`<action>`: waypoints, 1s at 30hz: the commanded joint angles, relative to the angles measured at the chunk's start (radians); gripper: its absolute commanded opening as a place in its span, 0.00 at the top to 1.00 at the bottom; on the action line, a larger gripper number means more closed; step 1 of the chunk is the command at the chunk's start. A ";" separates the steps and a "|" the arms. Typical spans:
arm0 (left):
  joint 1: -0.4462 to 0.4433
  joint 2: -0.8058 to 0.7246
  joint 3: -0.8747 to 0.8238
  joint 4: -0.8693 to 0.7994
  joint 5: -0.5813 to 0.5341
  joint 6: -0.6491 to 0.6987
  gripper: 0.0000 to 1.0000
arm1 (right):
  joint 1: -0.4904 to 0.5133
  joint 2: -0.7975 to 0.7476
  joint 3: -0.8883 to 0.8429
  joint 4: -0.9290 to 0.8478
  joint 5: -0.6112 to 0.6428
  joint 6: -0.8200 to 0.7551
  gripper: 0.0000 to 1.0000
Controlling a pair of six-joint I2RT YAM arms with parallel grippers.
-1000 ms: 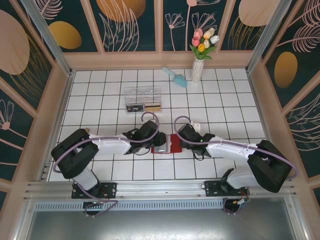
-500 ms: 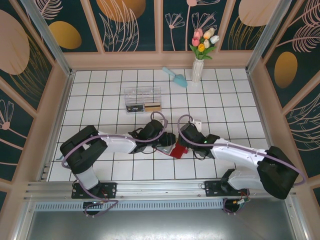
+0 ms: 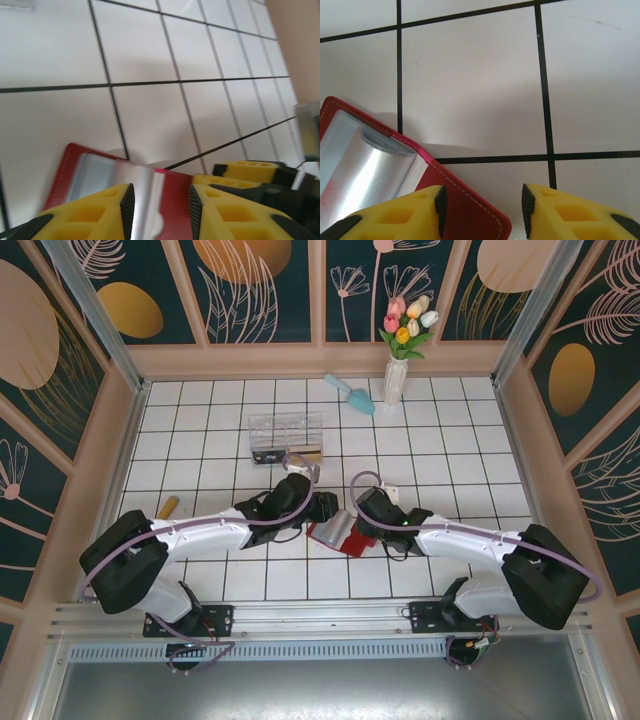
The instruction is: Take the credit cards out of the card holder
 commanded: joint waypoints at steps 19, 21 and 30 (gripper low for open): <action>0.021 -0.005 -0.094 -0.043 -0.028 0.024 0.63 | -0.012 0.207 0.051 0.086 0.035 -0.063 0.88; 0.023 -0.006 -0.101 -0.042 -0.031 0.023 0.63 | -0.020 0.200 0.077 0.081 0.060 -0.099 0.88; 0.039 -0.007 -0.121 -0.005 -0.034 0.011 0.63 | 0.042 0.079 0.180 -0.059 0.044 -0.117 0.84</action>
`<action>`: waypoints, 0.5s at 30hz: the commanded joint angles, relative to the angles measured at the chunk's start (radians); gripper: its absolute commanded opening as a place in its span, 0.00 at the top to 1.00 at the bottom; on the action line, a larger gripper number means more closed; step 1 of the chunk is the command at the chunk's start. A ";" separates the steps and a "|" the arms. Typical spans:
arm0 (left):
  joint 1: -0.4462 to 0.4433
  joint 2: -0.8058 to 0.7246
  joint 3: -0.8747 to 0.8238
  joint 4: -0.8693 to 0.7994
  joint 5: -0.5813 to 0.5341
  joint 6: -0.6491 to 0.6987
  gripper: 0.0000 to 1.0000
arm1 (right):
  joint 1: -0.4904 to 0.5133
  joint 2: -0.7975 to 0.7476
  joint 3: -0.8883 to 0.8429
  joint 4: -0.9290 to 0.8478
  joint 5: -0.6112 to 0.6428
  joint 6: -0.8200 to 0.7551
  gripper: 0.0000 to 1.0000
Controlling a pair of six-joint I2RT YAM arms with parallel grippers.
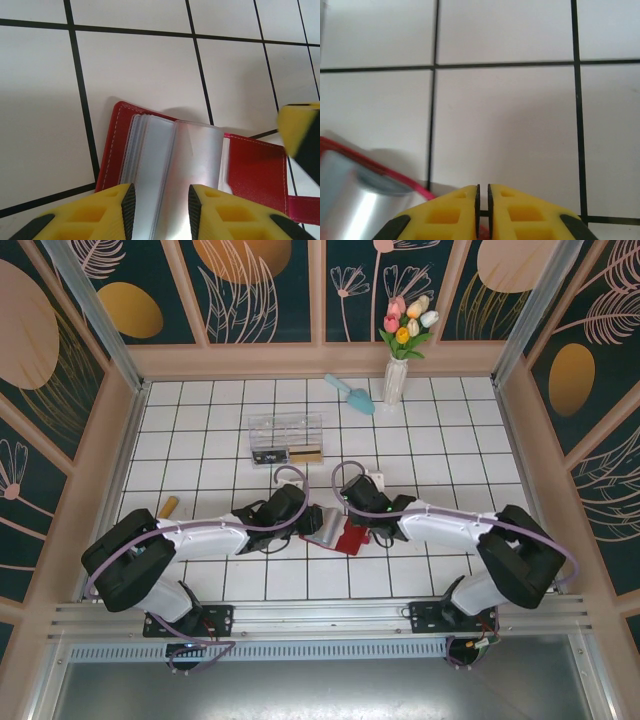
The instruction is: Take the credit cards out of the card holder
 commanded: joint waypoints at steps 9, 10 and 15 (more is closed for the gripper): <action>0.041 -0.020 -0.026 0.050 0.013 0.013 0.64 | 0.143 -0.106 -0.060 -0.104 -0.100 0.208 0.85; 0.040 -0.019 -0.026 0.053 0.016 0.014 0.64 | 0.142 -0.107 -0.079 -0.090 -0.107 0.216 0.85; 0.040 -0.012 -0.032 0.068 0.040 0.011 0.65 | 0.071 -0.088 -0.163 0.005 -0.164 0.197 0.85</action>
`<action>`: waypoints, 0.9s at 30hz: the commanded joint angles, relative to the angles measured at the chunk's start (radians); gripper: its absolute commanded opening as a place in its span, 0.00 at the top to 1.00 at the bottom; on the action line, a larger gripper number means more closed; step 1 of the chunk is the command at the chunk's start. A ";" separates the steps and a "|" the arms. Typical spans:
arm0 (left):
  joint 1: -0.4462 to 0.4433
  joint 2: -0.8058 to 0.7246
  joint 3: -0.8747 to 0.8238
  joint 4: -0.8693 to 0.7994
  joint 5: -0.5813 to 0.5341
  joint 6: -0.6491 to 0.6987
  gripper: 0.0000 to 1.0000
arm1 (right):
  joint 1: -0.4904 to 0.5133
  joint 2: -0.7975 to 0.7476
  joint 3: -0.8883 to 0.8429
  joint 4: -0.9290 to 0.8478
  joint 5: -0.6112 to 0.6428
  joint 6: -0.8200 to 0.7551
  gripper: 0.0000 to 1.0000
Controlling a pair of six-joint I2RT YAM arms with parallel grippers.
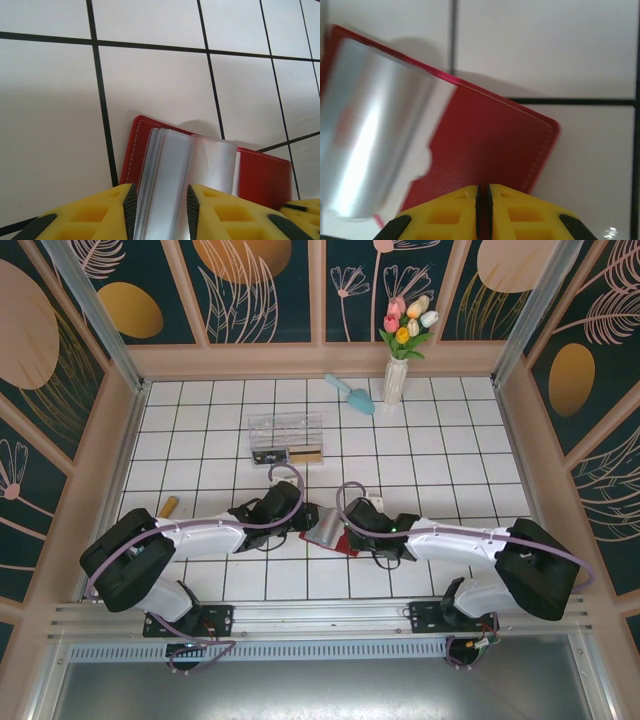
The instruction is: Take the credit cards out of the card holder
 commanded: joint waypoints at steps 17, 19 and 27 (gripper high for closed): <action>0.003 0.102 0.002 0.024 0.081 -0.045 0.65 | -0.128 0.095 -0.035 0.148 -0.059 -0.099 0.86; 0.003 0.094 0.004 0.003 0.061 -0.045 0.65 | -0.128 0.092 -0.037 0.148 -0.059 -0.100 0.86; -0.004 0.008 -0.017 -0.040 0.022 -0.051 0.65 | -0.128 0.094 -0.038 0.149 -0.054 -0.098 0.86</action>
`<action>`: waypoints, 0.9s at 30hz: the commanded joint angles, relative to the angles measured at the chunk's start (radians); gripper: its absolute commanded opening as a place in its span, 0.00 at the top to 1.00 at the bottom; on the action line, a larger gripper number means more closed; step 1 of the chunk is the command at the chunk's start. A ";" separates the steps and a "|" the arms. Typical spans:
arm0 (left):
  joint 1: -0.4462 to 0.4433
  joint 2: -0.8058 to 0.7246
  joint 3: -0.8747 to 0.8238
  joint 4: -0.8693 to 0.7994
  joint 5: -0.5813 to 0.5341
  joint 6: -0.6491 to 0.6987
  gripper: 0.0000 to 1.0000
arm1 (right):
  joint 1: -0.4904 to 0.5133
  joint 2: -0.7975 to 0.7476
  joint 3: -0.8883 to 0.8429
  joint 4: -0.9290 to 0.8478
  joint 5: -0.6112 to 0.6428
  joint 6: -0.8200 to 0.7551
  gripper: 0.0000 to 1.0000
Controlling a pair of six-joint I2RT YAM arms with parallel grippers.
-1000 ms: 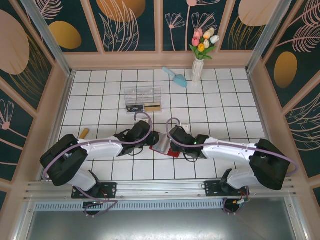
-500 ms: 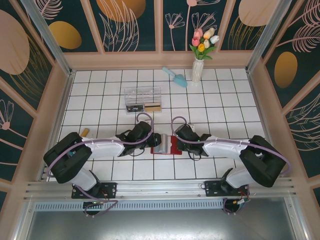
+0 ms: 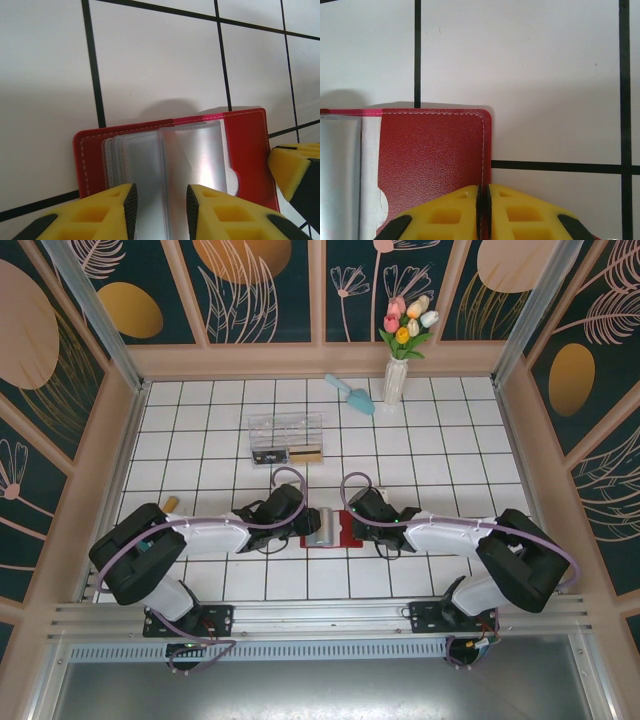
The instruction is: Take the credit cards out of the card holder
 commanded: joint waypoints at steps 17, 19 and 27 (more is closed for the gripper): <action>-0.027 0.056 0.031 -0.049 0.011 -0.015 0.65 | -0.004 0.004 -0.020 -0.019 -0.011 -0.007 0.86; -0.033 0.054 0.030 -0.011 0.041 -0.014 0.65 | -0.004 0.003 -0.020 -0.018 -0.011 -0.006 0.87; -0.051 0.059 0.052 0.158 0.181 -0.028 0.65 | -0.004 0.007 -0.026 -0.013 -0.006 -0.003 0.87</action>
